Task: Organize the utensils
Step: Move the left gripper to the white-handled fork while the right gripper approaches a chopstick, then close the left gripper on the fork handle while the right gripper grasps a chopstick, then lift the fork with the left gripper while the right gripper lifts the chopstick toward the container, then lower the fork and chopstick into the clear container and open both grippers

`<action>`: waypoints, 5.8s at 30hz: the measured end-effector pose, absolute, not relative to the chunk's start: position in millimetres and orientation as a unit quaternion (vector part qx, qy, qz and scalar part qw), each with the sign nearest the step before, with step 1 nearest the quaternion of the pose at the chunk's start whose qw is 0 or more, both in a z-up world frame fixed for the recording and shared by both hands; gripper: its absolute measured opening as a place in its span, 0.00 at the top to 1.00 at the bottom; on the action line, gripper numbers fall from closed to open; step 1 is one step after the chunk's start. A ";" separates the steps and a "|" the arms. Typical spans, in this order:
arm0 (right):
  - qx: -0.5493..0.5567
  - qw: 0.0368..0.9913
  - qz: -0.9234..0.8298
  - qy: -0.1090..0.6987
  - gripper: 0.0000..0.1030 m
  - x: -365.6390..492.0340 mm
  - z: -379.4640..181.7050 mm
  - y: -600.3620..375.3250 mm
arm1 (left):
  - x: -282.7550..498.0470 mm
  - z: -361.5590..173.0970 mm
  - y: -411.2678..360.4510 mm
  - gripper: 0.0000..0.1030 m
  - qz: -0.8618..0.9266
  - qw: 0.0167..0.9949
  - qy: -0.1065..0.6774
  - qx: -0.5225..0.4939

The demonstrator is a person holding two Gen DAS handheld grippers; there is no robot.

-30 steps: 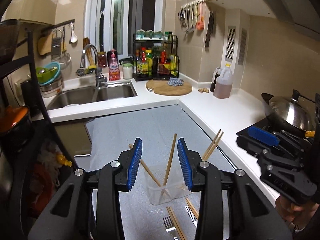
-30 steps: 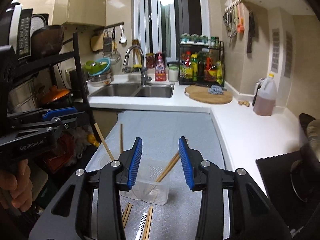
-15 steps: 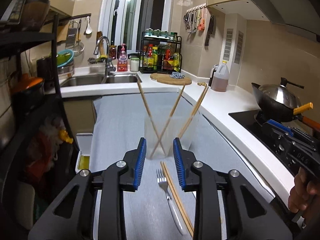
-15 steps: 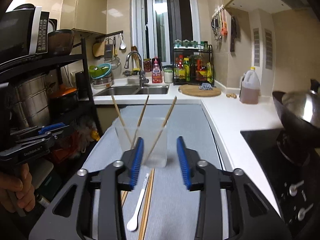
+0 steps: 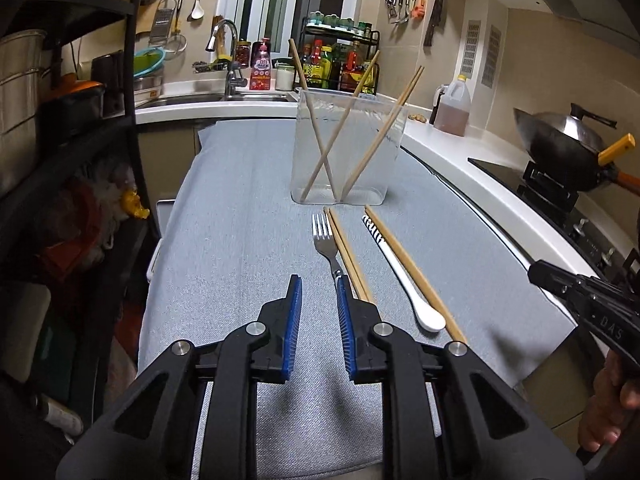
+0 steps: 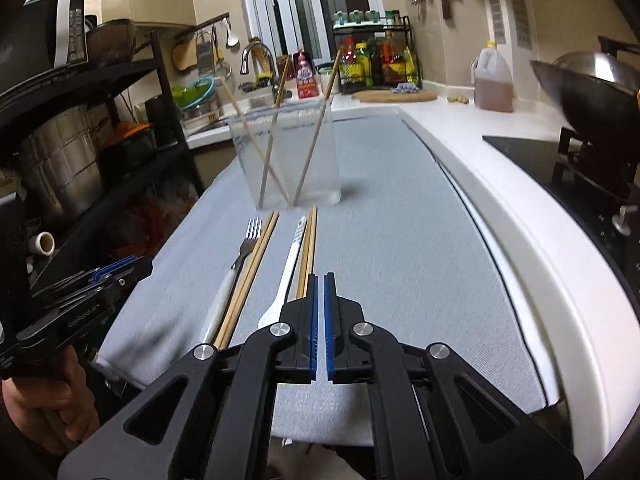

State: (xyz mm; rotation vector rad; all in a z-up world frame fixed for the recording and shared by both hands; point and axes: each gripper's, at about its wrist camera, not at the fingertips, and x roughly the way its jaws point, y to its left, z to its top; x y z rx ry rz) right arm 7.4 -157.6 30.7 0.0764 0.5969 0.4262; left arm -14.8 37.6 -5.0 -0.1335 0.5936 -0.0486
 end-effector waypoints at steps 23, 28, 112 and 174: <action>0.008 0.903 0.213 0.374 0.91 44.4 -31.2 -112.5 | -1.2 -32.6 34.4 0.82 -0.050 0.935 0.337 -0.094; 0.002 0.905 0.209 0.371 0.91 40.4 -31.7 -112.7 | 8.1 -43.4 21.8 0.82 -0.059 0.928 0.356 -0.097; -0.015 0.950 0.161 0.266 0.95 -1.2 59.0 -153.8 | -18.5 -3.0 30.1 0.83 -0.007 0.961 0.275 -0.035; 0.045 0.954 0.255 0.149 0.95 170.4 259.2 -116.3 | 202.7 215.4 68.5 0.84 -0.058 0.966 0.240 -0.081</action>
